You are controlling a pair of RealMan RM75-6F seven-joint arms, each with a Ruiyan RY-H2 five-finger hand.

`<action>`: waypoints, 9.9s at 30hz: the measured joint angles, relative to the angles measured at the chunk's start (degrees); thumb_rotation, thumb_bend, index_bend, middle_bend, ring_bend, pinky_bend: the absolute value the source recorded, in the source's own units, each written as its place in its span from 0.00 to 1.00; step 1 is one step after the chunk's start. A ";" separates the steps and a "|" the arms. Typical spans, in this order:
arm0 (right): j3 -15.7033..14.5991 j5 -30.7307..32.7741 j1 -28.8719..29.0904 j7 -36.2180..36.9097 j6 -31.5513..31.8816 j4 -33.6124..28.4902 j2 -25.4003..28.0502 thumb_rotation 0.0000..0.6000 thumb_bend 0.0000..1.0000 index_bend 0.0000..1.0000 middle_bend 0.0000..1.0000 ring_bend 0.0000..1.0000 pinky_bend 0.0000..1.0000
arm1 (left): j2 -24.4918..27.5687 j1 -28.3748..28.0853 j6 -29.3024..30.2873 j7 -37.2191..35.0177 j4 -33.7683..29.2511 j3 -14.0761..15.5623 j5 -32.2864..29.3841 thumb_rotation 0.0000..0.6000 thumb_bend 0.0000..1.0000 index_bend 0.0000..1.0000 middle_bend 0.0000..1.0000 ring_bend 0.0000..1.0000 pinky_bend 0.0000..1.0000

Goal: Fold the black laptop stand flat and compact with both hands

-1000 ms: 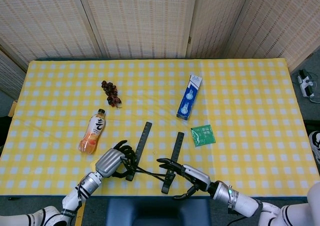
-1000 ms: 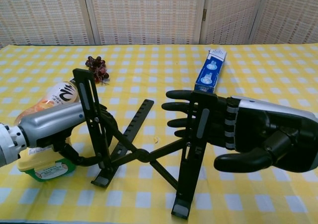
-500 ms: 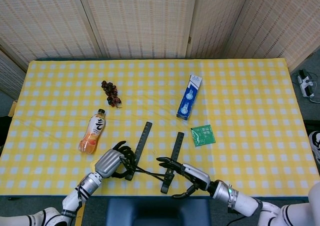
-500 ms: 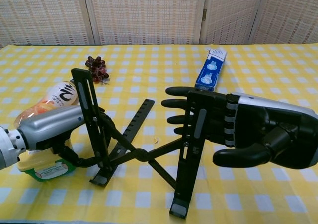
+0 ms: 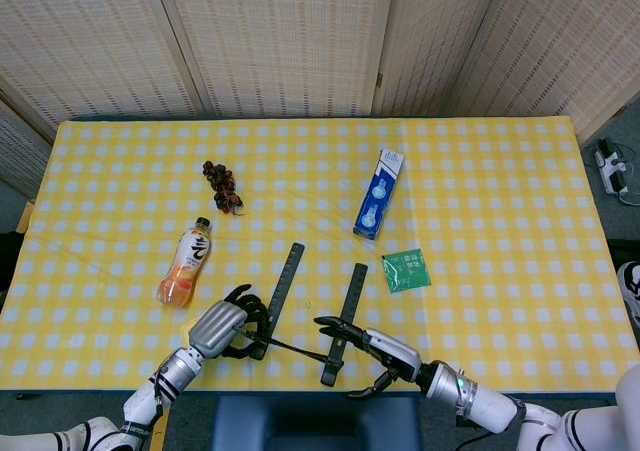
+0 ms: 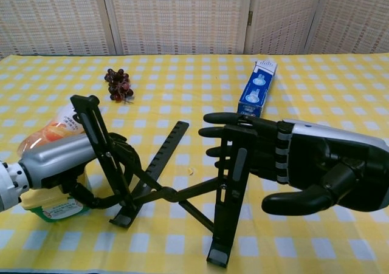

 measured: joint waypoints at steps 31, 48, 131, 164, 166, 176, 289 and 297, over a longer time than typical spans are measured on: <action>6.87 8.34 -4.10 -28.21 -5.02 0.51 -4.75 1.00 0.24 0.00 0.00 0.04 0.00 | 3.86 1.24 2.61 -1.11 -4.19 0.13 1.44 1.00 0.37 0.29 0.24 0.08 0.04; 13.40 16.43 -6.03 -32.27 -5.36 1.43 -5.99 1.00 0.24 0.00 0.00 0.02 0.00 | 8.21 2.92 7.83 -0.80 -6.90 -1.07 3.37 1.00 0.36 0.12 0.12 0.00 0.00; 14.39 6.53 -5.70 -93.91 -7.90 20.22 -16.27 1.00 0.24 0.50 0.77 0.82 0.80 | -12.76 -19.58 -11.75 16.93 27.14 -10.69 -10.05 1.00 0.22 0.03 0.02 0.00 0.00; 14.53 3.95 -3.38 -93.85 -3.20 29.50 -23.28 1.00 0.23 0.50 0.77 0.83 0.80 | -11.16 -19.82 -15.18 12.93 20.44 -11.20 -14.89 1.00 0.22 0.01 0.02 0.00 0.00; 14.67 3.89 -3.09 -93.71 -3.04 29.99 -23.74 1.00 0.24 0.50 0.77 0.83 0.80 | -11.06 -19.91 -15.28 13.12 19.85 -11.21 -15.18 1.00 0.22 0.01 0.01 0.00 0.00; 15.12 3.99 -1.99 -93.49 -2.89 31.83 -25.46 1.00 0.24 0.50 0.77 0.83 0.80 | -11.19 -20.60 -15.82 13.66 17.84 -11.66 -17.11 1.00 0.22 0.00 0.02 0.00 0.00; 15.05 21.65 -14.15 -100.29 10.64 -10.73 14.71 1.00 0.24 0.01 0.09 0.10 0.05 | 16.57 4.60 16.34 10.68 3.51 -6.66 -12.91 1.00 0.27 0.09 0.01 0.00 0.00; 12.30 23.52 -23.07 -91.54 15.88 -9.47 18.19 1.00 0.24 0.00 0.03 0.06 0.03 | 20.09 13.33 23.66 4.87 2.16 -2.69 -9.28 1.00 0.27 0.07 0.01 0.00 0.00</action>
